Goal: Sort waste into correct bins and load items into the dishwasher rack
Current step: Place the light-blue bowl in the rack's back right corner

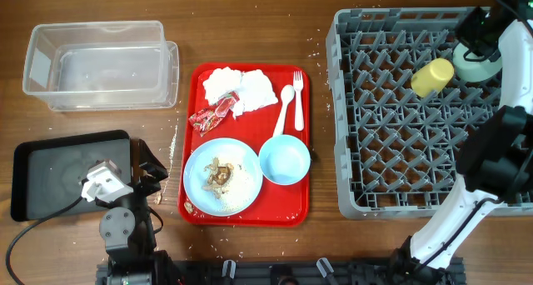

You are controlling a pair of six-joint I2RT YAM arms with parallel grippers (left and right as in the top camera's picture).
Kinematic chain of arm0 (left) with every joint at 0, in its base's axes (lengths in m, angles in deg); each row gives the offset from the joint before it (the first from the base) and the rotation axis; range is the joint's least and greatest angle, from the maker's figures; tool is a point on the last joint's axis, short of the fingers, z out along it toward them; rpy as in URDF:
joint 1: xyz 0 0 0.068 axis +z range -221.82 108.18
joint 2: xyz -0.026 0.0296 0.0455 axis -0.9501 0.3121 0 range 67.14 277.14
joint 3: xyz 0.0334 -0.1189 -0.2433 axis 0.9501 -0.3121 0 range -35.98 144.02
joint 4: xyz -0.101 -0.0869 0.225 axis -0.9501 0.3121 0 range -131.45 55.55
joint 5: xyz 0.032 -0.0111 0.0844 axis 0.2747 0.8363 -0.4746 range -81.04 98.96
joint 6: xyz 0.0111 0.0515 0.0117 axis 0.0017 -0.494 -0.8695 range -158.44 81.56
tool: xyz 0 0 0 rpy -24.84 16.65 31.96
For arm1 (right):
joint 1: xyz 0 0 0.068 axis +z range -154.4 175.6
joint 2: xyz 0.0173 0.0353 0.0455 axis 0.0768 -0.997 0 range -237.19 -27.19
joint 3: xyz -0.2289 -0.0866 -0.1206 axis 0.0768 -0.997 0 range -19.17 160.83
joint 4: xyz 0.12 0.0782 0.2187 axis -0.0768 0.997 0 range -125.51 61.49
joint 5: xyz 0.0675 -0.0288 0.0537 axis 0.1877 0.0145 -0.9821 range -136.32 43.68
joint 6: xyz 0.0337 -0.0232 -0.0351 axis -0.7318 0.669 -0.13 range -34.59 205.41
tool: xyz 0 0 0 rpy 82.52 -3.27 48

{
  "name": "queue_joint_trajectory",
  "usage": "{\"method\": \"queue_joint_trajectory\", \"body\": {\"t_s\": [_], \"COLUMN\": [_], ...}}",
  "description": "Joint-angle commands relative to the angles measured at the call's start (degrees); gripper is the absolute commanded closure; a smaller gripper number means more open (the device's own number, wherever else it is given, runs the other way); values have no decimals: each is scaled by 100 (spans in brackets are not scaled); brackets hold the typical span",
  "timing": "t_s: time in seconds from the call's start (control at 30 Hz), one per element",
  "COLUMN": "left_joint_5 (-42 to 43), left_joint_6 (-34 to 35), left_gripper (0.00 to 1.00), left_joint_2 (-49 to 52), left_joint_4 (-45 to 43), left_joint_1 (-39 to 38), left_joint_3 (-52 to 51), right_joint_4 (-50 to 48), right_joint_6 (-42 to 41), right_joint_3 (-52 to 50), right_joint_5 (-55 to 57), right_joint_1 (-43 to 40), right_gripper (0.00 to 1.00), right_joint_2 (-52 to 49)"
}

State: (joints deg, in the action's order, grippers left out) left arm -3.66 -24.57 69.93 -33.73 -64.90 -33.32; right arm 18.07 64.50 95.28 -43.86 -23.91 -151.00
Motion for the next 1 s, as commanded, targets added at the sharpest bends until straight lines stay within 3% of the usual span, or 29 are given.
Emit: {"method": "queue_joint_trajectory", "body": {"t_s": [0.0,0.2,0.27,0.33,0.37,0.5,0.7,0.8,0.9,0.97], "left_joint_5": [-101,-98,-98,-98,-98,-98,-98,-98,-98,-98], "left_joint_6": [-15,-15,-15,-15,-15,-15,-15,-15,-13,-13], "left_gripper": [0,0,0,0,0,0,0,0,0,0], "left_joint_2": [-15,-13,-15,-13,-13,-15,-15,-13,-15,-15], "left_joint_4": [-17,-50,-59,-57,-59,-57,-59,-59,-61,-59], "left_joint_1": [39,39,39,39,39,39,39,39,39,39], "left_joint_3": [94,94,94,94,94,94,94,94,94,94], "right_joint_4": [20,610,813,184,-85,-31,439,660,883,1137], "right_joint_6": [-28,-114,-157,984,1036,535,28,-31,63,894], "right_joint_3": [22,103,319,337,321,319,330,341,341,341], "right_joint_5": [586,1128,660,-1379,-1403,-332,1235,1447,647,-1596], "right_joint_1": [-157,-820,-929,-710,-525,-339,-640,-748,-667,-446], "right_gripper": [91,95,96,96,96,96,96,96,96,95], "right_joint_2": [-28,-4,177,682,669,-284,-326,-85,629,1272]}}
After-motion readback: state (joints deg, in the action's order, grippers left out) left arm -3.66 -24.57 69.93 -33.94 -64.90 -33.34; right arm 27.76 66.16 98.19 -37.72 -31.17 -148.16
